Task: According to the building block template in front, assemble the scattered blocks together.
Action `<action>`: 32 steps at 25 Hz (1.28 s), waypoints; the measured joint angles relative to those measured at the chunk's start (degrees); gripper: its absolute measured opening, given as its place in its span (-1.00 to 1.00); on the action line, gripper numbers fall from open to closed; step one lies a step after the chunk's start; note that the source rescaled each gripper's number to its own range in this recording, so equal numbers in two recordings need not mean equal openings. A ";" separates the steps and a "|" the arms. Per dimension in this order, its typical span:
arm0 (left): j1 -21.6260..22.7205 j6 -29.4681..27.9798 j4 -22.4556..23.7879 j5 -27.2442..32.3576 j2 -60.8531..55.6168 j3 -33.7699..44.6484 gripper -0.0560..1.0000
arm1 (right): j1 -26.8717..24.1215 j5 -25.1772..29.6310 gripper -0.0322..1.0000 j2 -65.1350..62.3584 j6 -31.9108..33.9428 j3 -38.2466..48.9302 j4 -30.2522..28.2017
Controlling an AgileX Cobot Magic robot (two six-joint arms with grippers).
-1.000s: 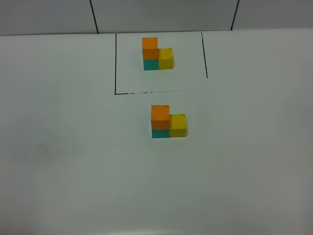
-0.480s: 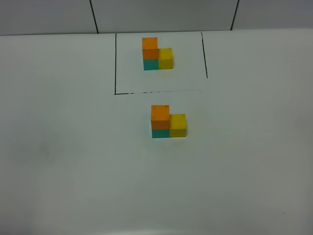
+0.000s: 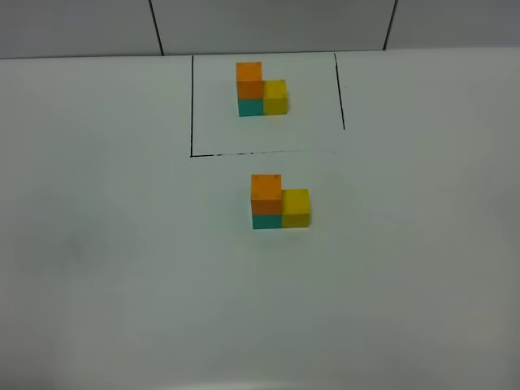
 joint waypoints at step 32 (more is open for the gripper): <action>0.00 0.00 0.00 0.00 0.00 0.00 0.67 | -0.40 0.00 0.47 0.00 -0.05 0.00 0.00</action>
